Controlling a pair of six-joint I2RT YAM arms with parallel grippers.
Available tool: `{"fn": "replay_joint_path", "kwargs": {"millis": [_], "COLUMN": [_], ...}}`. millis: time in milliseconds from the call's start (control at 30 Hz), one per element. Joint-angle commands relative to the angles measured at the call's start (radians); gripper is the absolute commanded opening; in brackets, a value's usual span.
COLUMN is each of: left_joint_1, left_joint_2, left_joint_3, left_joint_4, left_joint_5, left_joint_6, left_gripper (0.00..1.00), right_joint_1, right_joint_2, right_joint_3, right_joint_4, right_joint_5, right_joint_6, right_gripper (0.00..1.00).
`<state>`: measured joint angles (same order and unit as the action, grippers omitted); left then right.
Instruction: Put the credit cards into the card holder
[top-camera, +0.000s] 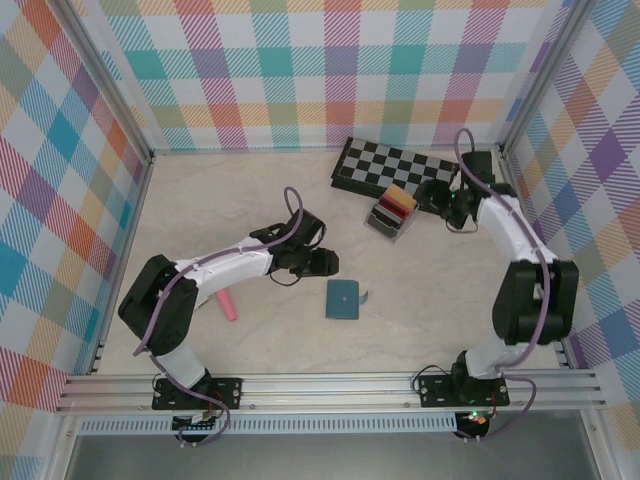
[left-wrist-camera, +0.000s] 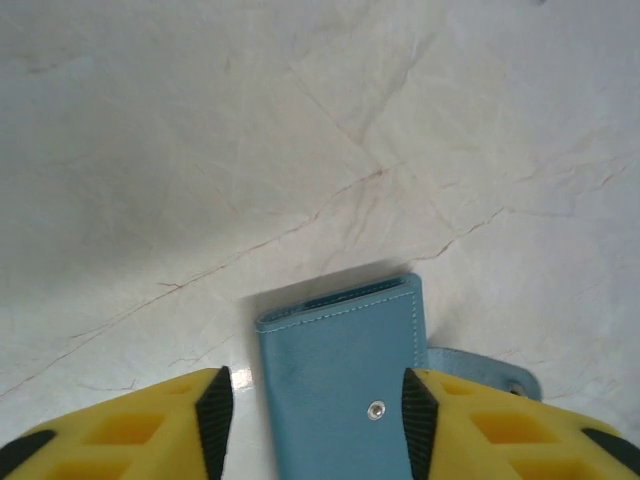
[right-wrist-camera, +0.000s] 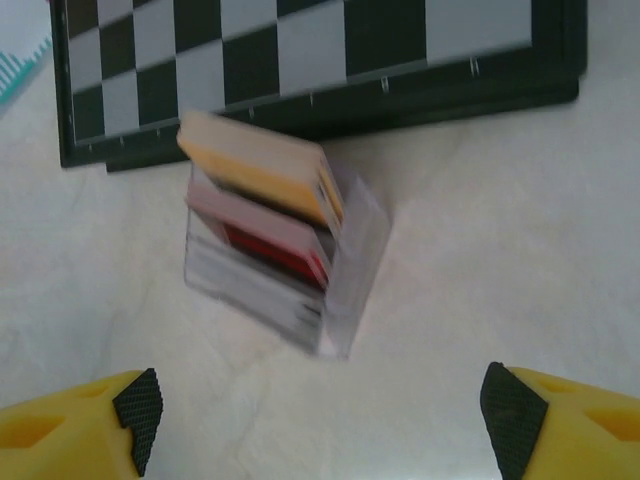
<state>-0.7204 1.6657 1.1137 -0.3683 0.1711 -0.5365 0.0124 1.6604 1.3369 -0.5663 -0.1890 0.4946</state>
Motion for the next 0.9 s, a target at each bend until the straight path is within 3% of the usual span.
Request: {"fn": "replay_joint_path", "kwargs": {"millis": [0, 67, 467, 700, 867], "left_joint_1": [0.002, 0.010, 0.048, 0.053, 0.058], "left_joint_2": [-0.059, -0.080, -0.120, -0.123, -0.124], "left_joint_3": [-0.015, -0.031, -0.075, -0.081, -0.091], "left_joint_4": [-0.028, -0.023, -0.014, -0.018, -0.017], "left_joint_5": [-0.069, -0.087, -0.128, -0.136, -0.135], "left_joint_6": [-0.022, -0.033, -0.056, -0.059, -0.065], "left_gripper": [0.54, 0.58, 0.69, 0.70, 0.70], "right_joint_1": [-0.001, -0.002, -0.005, 0.001, 0.022], "right_joint_2": [0.129, 0.194, 0.503, 0.569, 0.537], "right_joint_3": [0.132, 0.197, 0.497, 0.536, 0.487], "right_joint_4": [-0.021, -0.021, -0.087, -0.127, -0.114], "right_joint_5": [-0.024, 0.006, -0.151, -0.199, -0.275], "right_joint_6": [-0.068, -0.077, -0.120, -0.155, -0.194], "right_gripper": [0.87, 0.89, 0.90, 0.89, 0.87]}}
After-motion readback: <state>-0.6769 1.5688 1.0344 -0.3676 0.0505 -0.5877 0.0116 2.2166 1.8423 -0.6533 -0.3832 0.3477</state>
